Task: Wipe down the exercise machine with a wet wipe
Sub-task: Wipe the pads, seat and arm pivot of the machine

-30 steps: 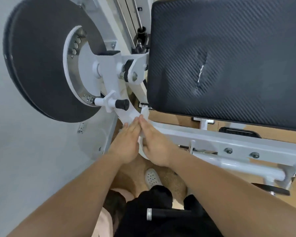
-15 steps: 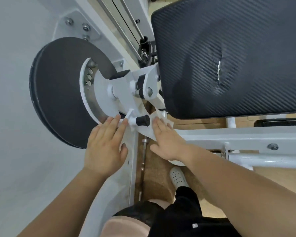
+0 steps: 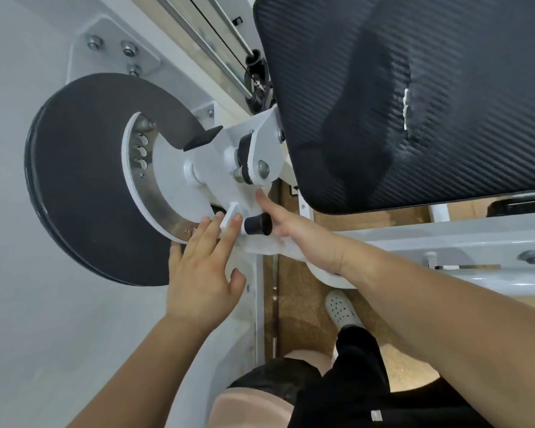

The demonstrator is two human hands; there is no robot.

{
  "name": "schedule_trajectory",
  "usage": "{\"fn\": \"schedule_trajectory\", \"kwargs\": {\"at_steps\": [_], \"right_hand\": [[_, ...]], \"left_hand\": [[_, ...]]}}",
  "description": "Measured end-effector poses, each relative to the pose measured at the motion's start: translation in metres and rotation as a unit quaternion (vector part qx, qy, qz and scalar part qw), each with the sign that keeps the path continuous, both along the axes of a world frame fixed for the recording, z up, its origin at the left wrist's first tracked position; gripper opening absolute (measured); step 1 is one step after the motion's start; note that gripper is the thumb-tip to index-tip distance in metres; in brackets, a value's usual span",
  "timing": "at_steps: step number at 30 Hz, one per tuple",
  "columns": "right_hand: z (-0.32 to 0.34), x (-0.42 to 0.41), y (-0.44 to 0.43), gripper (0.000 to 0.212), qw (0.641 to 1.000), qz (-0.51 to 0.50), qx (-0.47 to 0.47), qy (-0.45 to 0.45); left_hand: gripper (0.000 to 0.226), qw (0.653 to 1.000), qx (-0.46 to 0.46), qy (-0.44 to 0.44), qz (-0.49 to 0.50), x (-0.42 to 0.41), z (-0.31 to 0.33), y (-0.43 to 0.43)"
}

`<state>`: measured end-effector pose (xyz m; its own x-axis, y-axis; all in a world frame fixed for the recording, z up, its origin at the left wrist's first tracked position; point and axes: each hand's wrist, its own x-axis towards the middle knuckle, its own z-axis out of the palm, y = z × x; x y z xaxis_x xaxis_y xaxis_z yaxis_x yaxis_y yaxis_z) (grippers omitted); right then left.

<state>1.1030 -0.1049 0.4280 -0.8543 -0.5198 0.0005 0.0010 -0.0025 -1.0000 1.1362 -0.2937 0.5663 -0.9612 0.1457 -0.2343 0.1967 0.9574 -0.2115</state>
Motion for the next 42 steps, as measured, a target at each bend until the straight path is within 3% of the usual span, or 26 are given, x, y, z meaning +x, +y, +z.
{"fn": "schedule_trajectory", "kwargs": {"at_steps": [2, 4, 5, 6, 7, 8, 11, 16, 19, 24, 29, 34, 38, 42], "right_hand": [[-0.041, -0.022, -0.035, 0.028, 0.998, -0.032, -0.041, -0.046], [-0.027, -0.024, -0.035, 0.054, 0.998, -0.036, 0.046, 0.036], [0.012, -0.016, -0.021, 0.069, 0.991, -0.021, 0.086, 0.097], [0.027, -0.019, -0.027, 0.08, 0.986, 0.044, 0.083, 0.138], [0.051, -0.017, -0.021, 0.086, 0.983, 0.056, 0.118, 0.127], [0.069, -0.016, -0.021, 0.091, 0.984, 0.047, 0.161, 0.061], [0.087, -0.01, -0.023, 0.107, 0.975, 0.008, 0.206, 0.078], [0.079, -0.005, -0.013, 0.104, 0.998, -0.01, 0.052, 0.034], [0.071, 0.003, -0.012, 0.108, 0.999, -0.027, 0.036, 0.007], [0.037, 0.034, -0.013, 0.114, 0.994, -0.014, 0.107, -0.009], [0.017, 0.049, -0.014, 0.118, 0.951, 0.037, 0.279, 0.129], [0.017, 0.013, -0.021, 0.128, 0.933, 0.022, 0.301, 0.198], [0.011, 0.023, -0.007, 0.121, 0.915, 0.056, 0.338, 0.214], [0.003, 0.038, 0.016, 0.09, 0.909, 0.081, 0.369, 0.174]], "left_hand": [[0.092, 1.0, 0.003, 0.001, 0.005, 0.0, -0.001, 0.001], [0.092, 1.0, 0.013, 0.008, 0.007, 0.001, -0.003, 0.0], [0.092, 1.0, 0.021, 0.014, 0.006, 0.001, -0.004, 0.0], [0.092, 0.999, 0.031, 0.022, 0.006, 0.001, -0.006, -0.001], [0.091, 0.999, 0.038, 0.027, 0.007, 0.001, -0.008, -0.001], [0.091, 0.999, 0.043, 0.029, 0.01, 0.001, -0.01, -0.002], [0.089, 0.998, 0.048, 0.033, 0.011, 0.002, -0.013, -0.003], [0.087, 0.998, 0.05, 0.036, 0.006, 0.003, -0.012, -0.004], [0.089, 0.998, 0.045, 0.035, 0.002, 0.002, -0.01, -0.004], [0.087, 0.999, 0.038, 0.036, -0.003, 0.003, -0.008, -0.001], [0.084, 0.999, 0.034, 0.027, 0.02, 0.004, -0.005, 0.011], [0.087, 1.0, 0.018, 0.013, 0.021, 0.004, -0.003, 0.012], [0.086, 1.0, 0.02, 0.007, 0.019, 0.003, -0.003, 0.012], [0.087, 1.0, 0.016, 0.005, 0.02, 0.003, -0.003, 0.011]]}}
